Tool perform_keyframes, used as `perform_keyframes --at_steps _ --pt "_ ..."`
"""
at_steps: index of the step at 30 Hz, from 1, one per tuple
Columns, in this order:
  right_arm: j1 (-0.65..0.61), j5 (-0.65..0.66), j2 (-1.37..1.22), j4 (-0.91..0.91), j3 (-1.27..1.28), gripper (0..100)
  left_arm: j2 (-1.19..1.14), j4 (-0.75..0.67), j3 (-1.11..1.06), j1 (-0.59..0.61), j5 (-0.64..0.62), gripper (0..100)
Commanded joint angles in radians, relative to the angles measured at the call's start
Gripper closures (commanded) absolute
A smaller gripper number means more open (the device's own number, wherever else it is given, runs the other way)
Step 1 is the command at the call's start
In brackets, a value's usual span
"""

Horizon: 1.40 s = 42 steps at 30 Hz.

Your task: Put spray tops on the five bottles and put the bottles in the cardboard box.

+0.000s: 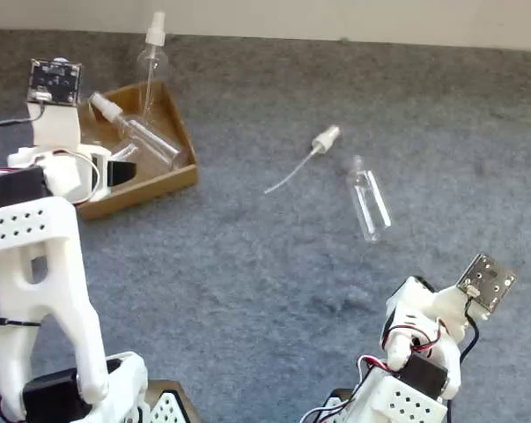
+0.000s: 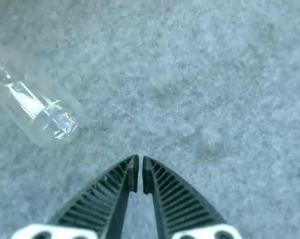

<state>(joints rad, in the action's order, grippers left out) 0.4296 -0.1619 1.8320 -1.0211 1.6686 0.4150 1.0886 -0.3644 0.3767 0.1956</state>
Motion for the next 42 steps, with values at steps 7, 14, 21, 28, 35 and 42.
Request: perform_keyframes --at_steps 7,14,21,28,35,42 --pt "-0.019 0.008 0.008 -0.148 0.173 98.6 0.047 0.275 0.280 0.012 0.005 66" --pt "-0.074 0.008 0.008 -0.231 0.173 98.6 0.047 0.390 0.351 -0.045 0.003 66" --pt "-0.070 0.008 0.008 -0.231 0.173 98.6 0.038 0.394 0.352 -0.263 -0.040 66" --pt "0.030 0.008 0.008 -0.229 0.173 98.6 0.033 0.238 0.294 -0.466 -0.255 66" --pt "0.108 0.008 0.008 -0.229 0.173 98.6 -0.131 0.121 0.246 -0.611 -0.261 66" --pt "0.320 0.008 0.008 -0.229 0.173 98.6 -0.409 0.123 0.421 -0.720 -0.262 66"
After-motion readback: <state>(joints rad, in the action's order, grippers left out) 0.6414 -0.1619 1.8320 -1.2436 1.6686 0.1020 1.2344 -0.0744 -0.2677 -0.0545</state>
